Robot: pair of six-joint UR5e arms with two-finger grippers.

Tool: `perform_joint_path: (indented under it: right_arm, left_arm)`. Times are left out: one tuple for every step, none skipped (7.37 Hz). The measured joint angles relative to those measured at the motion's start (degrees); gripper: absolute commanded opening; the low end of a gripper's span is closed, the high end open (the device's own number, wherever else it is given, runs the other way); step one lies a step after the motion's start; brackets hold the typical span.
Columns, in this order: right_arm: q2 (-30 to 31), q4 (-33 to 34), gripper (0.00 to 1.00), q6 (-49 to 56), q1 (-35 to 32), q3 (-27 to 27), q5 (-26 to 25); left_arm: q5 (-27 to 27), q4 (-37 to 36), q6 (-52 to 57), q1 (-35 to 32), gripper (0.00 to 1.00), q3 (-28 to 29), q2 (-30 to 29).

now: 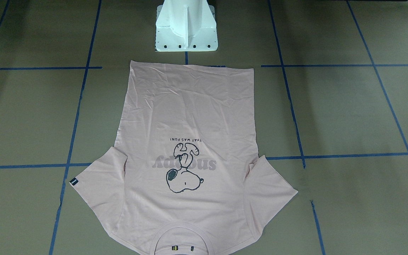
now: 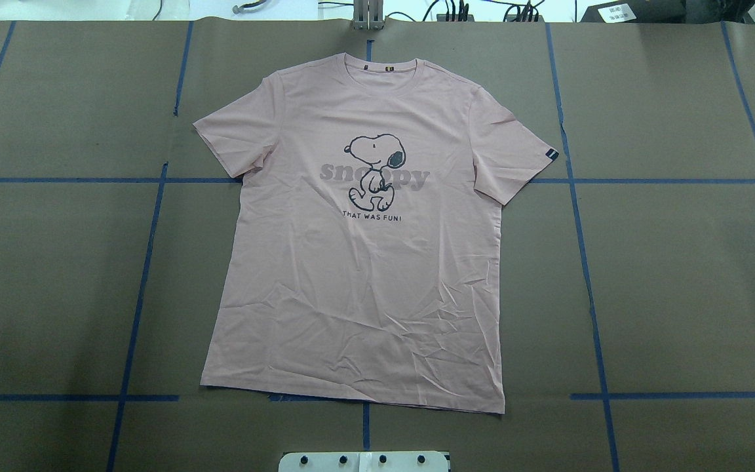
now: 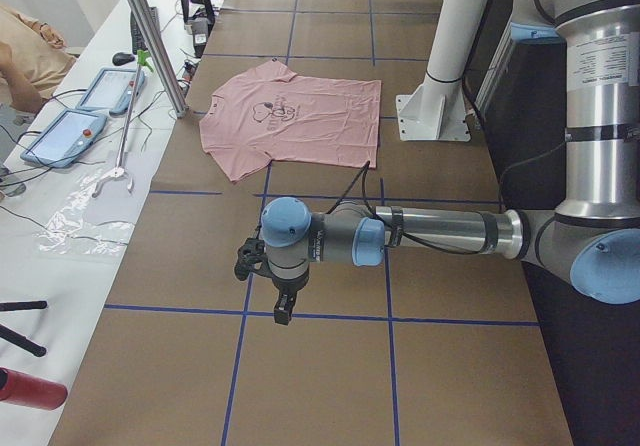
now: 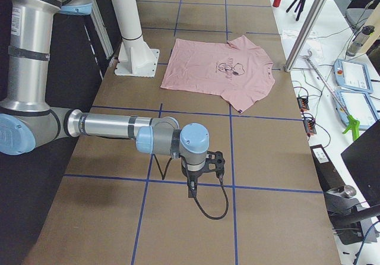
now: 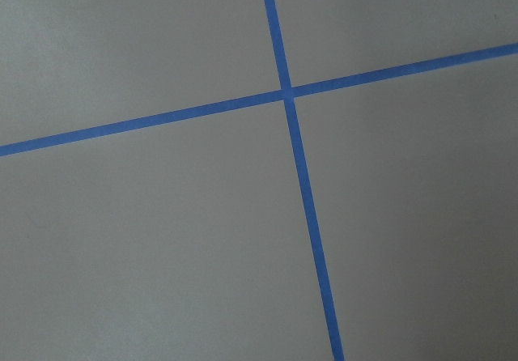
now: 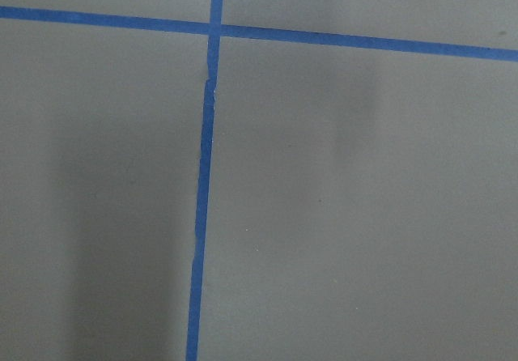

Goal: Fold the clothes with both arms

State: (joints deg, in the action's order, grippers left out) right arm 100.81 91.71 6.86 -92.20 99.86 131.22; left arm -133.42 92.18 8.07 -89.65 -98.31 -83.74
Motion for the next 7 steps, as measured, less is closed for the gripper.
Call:
perform_joint_path:
  right_arm:
    - [0.1, 0.0, 1.00, 0.0, 0.0, 0.2, 0.0]
    - [0.1, -0.1, 1.00, 0.1, 0.0, 0.7, 0.0]
    - [-0.2, -0.1, 1.00, 0.1, 0.1, 1.1, 0.1]
    - [-1.3, -0.1, 1.00, 0.0, 0.4, 1.5, 0.4]
    - [-3.1, -0.4, 1.00, 0.0, 1.0, 2.2, 0.8]
    - [-4.8, -2.5, 1.00, -0.1, 2.2, 2.6, 0.9]
    - [-6.3, -6.4, 1.00, 0.0, 3.3, 2.3, 0.8]
  left_arm:
    - [0.0, 0.0, 0.0, 0.0, 1.00, -0.1, 0.0]
    - [0.0, 0.0, 0.1, 0.0, 1.00, -0.4, -0.1]
    - [0.0, 0.0, 0.1, 0.0, 1.00, -1.1, 0.0]
    - [-0.1, 0.1, 0.1, 0.0, 1.00, -1.8, 0.0]
    - [-0.1, 0.2, 0.1, 0.1, 1.00, -2.3, -0.1]
    - [0.1, 1.7, 0.1, 0.1, 1.00, -2.4, -0.1]
    - [0.3, 5.7, 0.0, 0.2, 1.00, -2.1, -0.2]
